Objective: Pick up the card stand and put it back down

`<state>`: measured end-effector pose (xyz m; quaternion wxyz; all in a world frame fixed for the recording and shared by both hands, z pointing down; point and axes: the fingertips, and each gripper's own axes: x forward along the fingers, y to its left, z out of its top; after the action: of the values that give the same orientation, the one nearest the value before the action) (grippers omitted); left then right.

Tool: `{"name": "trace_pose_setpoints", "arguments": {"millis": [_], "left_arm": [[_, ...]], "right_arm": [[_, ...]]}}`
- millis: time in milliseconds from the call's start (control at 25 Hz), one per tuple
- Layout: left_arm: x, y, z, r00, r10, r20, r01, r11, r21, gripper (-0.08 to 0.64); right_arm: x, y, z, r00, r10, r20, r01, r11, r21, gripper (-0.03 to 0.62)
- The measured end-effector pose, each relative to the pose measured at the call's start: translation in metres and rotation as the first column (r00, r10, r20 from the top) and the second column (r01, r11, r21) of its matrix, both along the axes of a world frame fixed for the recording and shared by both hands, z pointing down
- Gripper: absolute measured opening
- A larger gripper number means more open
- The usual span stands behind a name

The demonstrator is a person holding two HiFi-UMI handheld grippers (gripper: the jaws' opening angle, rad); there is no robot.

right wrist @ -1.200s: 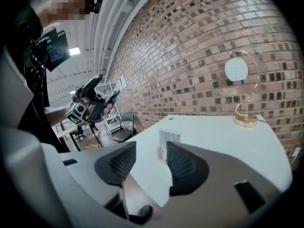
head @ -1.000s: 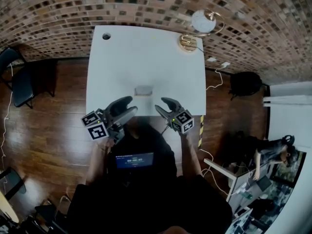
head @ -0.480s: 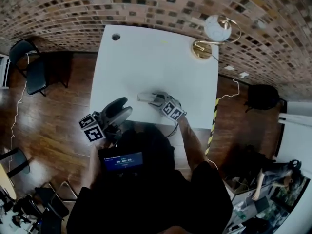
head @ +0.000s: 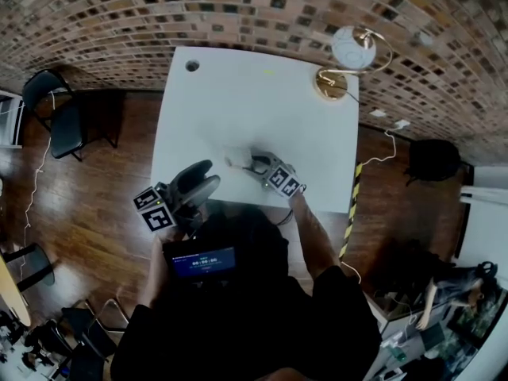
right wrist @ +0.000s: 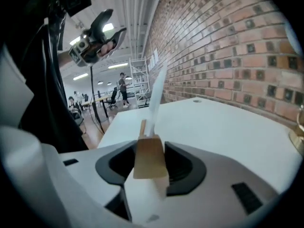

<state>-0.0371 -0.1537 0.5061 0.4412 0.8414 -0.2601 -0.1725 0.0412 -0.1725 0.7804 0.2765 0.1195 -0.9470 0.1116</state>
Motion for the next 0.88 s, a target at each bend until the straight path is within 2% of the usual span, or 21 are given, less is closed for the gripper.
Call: {"name": "trace_pose_setpoints", "arguments": {"millis": [80,200,360,520,600,640,720,880], "left_arm": [[0.001,0.001,0.000,1.000,0.010,-0.007,-0.010,1.000,0.002,0.255],[0.002,0.004,0.001,1.000,0.024,-0.017,-0.024,1.000,0.004,0.255],[-0.001,0.008,0.003,0.999,0.029,-0.017,-0.029,1.000,0.000,0.255],[-0.007,0.013,0.005,1.000,0.027,-0.003,-0.027,1.000,-0.008,0.255],[-0.007,0.016,0.005,0.999,0.032,0.005,-0.032,0.999,-0.010,0.255],[-0.007,0.017,0.006,0.999,0.034,0.007,-0.034,0.999,-0.011,0.255],[-0.006,0.018,0.005,0.999,0.037,0.014,-0.037,0.999,-0.013,0.255],[-0.005,0.018,0.005,0.999,0.045,0.019,-0.045,0.999,-0.015,0.255]], "right_arm": [[0.005,-0.006,-0.008,0.997,0.071,0.034,-0.069,0.996,-0.049,0.200],[0.013,-0.005,0.003,0.992,0.125,-0.013,-0.126,0.989,-0.078,0.201],[0.019,-0.001,0.024,0.987,0.146,-0.069,-0.149,0.988,-0.037,0.215],[0.011,-0.012,0.015,0.983,0.182,-0.041,-0.181,0.983,0.011,0.281],[0.006,-0.016,0.017,0.986,0.159,-0.052,-0.157,0.987,0.029,0.278],[0.003,-0.015,0.020,0.989,0.131,-0.072,-0.129,0.991,0.039,0.250],[-0.003,-0.011,0.026,0.991,0.067,-0.114,-0.060,0.996,0.061,0.148],[-0.004,-0.008,0.022,0.991,0.018,-0.130,-0.006,0.996,0.094,0.129]]}}
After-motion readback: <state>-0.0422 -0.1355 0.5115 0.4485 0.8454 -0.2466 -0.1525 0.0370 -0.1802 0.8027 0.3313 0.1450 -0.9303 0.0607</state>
